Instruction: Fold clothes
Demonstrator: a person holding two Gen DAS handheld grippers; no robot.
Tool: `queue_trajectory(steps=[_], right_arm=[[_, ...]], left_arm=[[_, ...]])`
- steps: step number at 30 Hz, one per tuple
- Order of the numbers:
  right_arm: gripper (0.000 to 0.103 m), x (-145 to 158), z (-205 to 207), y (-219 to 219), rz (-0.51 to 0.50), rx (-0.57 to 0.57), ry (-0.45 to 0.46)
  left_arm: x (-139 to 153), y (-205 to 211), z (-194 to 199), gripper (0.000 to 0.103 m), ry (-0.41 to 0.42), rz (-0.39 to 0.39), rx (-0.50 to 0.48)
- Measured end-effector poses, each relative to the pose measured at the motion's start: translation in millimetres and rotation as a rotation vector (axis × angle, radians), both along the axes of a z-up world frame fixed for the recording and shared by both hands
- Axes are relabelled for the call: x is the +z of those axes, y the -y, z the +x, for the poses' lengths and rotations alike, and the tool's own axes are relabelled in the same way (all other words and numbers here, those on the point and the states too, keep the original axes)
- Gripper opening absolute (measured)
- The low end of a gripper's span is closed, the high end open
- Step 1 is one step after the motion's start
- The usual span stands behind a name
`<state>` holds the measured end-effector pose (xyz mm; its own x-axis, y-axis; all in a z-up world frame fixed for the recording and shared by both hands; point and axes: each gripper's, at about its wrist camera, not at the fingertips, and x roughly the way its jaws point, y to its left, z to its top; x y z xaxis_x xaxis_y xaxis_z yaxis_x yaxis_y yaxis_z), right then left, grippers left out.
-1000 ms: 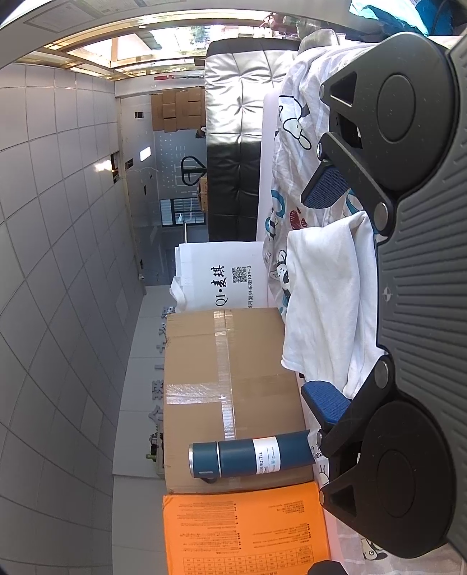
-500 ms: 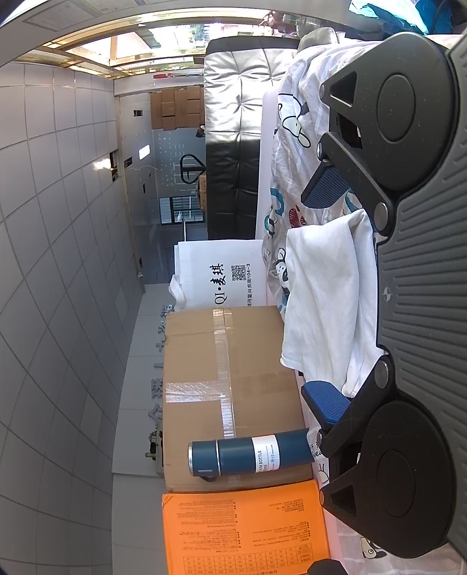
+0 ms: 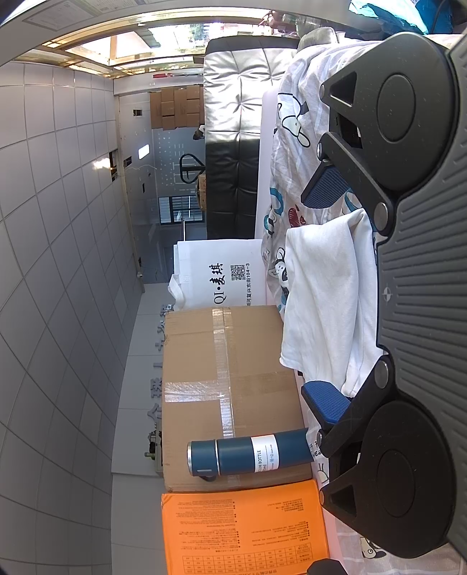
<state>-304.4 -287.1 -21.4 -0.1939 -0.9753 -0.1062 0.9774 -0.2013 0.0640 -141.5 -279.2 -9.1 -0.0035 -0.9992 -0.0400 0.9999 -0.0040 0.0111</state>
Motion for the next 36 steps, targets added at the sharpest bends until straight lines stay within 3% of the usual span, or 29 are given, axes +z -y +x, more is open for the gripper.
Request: queue_trajectory(steps=[36], right_arm=[[0.103, 0.1, -0.3, 2.0, 0.01, 0.005, -0.002]], left_arm=[[-0.4, -0.5, 0.4, 0.103, 0.002, -0.004, -0.002]])
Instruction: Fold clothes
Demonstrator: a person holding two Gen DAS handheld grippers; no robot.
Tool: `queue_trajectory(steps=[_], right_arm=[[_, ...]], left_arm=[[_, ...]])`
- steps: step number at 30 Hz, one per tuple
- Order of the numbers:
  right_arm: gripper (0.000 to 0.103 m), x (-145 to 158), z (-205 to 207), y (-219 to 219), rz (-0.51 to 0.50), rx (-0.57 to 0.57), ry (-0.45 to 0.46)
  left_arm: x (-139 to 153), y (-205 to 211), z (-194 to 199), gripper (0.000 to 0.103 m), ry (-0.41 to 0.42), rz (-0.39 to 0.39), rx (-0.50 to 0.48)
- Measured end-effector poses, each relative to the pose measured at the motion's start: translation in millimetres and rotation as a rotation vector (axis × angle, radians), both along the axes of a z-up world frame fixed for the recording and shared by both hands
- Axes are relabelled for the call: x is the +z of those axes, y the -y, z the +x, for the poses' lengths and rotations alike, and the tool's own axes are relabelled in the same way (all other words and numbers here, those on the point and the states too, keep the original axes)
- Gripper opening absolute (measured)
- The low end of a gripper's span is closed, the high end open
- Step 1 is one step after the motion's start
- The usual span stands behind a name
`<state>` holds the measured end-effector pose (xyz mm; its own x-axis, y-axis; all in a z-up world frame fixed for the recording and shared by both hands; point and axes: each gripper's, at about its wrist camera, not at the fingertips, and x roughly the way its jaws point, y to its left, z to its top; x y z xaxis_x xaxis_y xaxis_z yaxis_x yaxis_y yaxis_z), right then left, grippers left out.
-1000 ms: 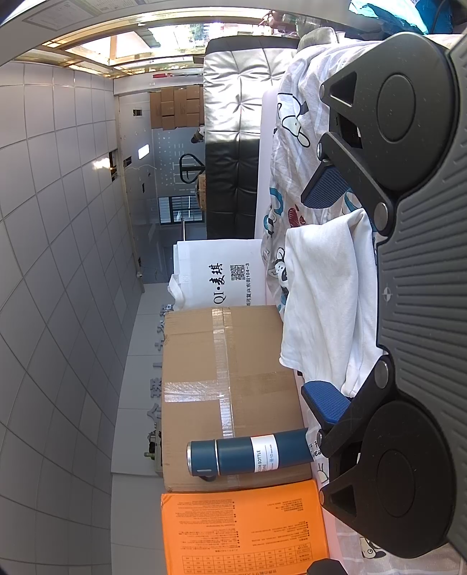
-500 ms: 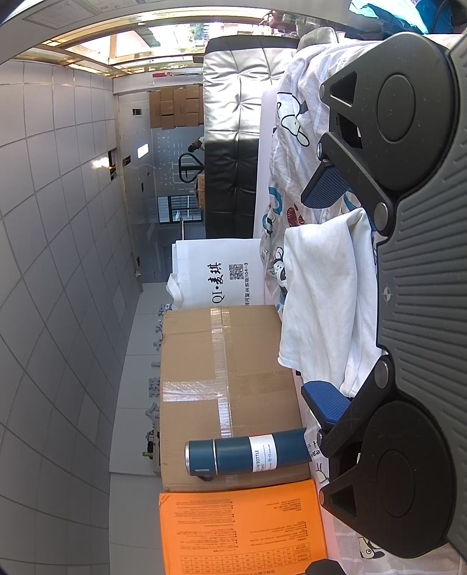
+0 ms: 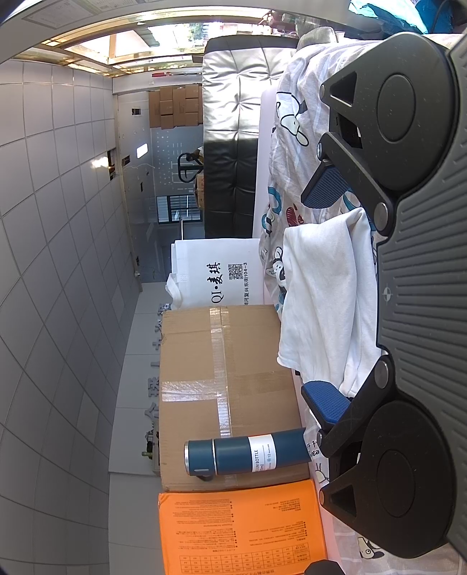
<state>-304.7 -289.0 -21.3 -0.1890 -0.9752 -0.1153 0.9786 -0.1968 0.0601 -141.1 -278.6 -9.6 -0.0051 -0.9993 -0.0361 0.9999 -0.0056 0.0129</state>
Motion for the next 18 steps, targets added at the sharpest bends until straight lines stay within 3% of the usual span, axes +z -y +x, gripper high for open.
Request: queue_trajectory(steps=[18], right_arm=[[0.103, 0.2, -1.6, 0.9, -0.002, 0.002, 0.003]], left_arm=[[0.3, 0.7, 1.0, 0.103, -0.007, -0.001, 0.001]])
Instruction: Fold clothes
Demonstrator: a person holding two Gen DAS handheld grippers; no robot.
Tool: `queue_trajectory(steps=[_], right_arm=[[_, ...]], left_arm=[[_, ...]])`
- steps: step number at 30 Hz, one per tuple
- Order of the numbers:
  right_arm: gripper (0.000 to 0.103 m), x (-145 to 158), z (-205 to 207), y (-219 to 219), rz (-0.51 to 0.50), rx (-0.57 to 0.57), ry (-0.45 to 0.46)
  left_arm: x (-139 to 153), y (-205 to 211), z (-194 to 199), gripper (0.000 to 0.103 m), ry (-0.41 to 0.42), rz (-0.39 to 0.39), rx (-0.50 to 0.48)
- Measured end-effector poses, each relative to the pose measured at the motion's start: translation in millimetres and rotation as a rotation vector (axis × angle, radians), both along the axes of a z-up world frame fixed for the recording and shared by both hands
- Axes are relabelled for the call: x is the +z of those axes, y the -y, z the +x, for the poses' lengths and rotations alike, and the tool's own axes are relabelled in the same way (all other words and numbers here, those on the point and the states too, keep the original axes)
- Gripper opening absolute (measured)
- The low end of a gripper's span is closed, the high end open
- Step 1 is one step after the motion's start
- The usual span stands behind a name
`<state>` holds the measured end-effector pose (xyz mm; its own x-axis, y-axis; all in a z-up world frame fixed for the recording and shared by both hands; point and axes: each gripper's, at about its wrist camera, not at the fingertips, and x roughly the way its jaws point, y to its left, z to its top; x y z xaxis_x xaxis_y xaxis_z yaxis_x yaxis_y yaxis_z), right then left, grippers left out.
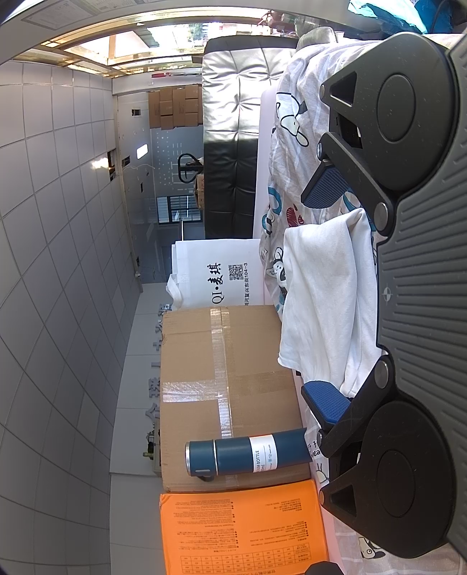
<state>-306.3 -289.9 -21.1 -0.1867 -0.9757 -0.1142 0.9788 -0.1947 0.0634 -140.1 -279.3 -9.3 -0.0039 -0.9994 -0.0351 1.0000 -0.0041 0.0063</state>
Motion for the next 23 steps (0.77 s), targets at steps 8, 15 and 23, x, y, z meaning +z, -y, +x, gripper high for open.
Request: queue_trajectory(steps=[8, 15, 23], right_arm=[[0.103, 0.1, -0.8, -1.1, -0.001, -0.002, 0.003], [0.103, 0.0, -1.0, -1.6, -0.001, -0.002, 0.003], [0.103, 0.3, -1.0, -1.6, -0.001, -0.002, 0.002]], left_arm=[[-0.2, -0.5, -0.3, 0.103, 0.001, 0.0, 0.0], [-0.4, -0.7, -1.1, 0.103, 0.002, 0.0, 0.0], [-0.2, 0.5, -0.8, 0.103, 0.002, -0.001, -0.001]])
